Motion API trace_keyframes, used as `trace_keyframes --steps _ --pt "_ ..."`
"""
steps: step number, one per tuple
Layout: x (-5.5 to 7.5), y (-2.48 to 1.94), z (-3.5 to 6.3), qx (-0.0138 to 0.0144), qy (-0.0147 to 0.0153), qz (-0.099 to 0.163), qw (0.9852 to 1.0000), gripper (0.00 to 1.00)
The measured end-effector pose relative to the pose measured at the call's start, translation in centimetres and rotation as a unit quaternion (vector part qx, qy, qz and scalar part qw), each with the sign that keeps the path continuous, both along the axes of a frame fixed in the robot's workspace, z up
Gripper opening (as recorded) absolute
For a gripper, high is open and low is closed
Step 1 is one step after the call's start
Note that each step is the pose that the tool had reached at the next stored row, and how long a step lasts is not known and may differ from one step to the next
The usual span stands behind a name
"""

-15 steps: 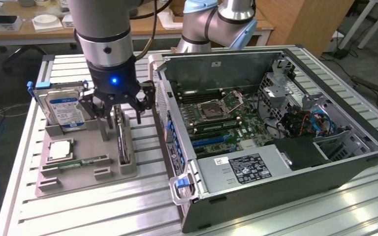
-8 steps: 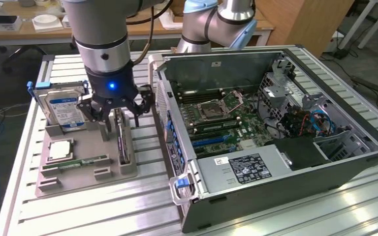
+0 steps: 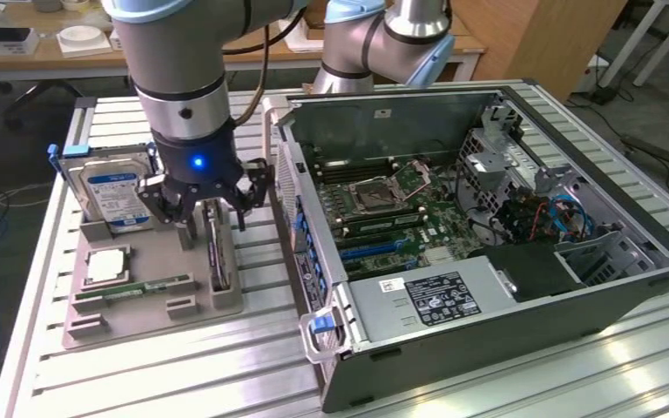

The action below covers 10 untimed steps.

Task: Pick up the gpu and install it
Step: 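Pick up the gpu and move the gpu toward the slot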

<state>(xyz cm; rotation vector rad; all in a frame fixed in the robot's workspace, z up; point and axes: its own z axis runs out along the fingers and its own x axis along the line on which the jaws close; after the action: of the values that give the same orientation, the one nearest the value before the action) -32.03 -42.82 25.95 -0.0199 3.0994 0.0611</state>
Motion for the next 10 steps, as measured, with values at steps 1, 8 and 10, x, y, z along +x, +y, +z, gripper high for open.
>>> trace_keyframes --steps 1,8,10 --pt "-0.1 -0.01 -0.12 0.0000 0.0000 0.000 1.0000 0.65" --pt "-0.6 1.26 -0.54 0.0001 -0.0001 0.000 1.0000 0.65" --pt "-0.6 1.63 -0.67 0.0000 -0.0001 0.000 1.0000 0.65"
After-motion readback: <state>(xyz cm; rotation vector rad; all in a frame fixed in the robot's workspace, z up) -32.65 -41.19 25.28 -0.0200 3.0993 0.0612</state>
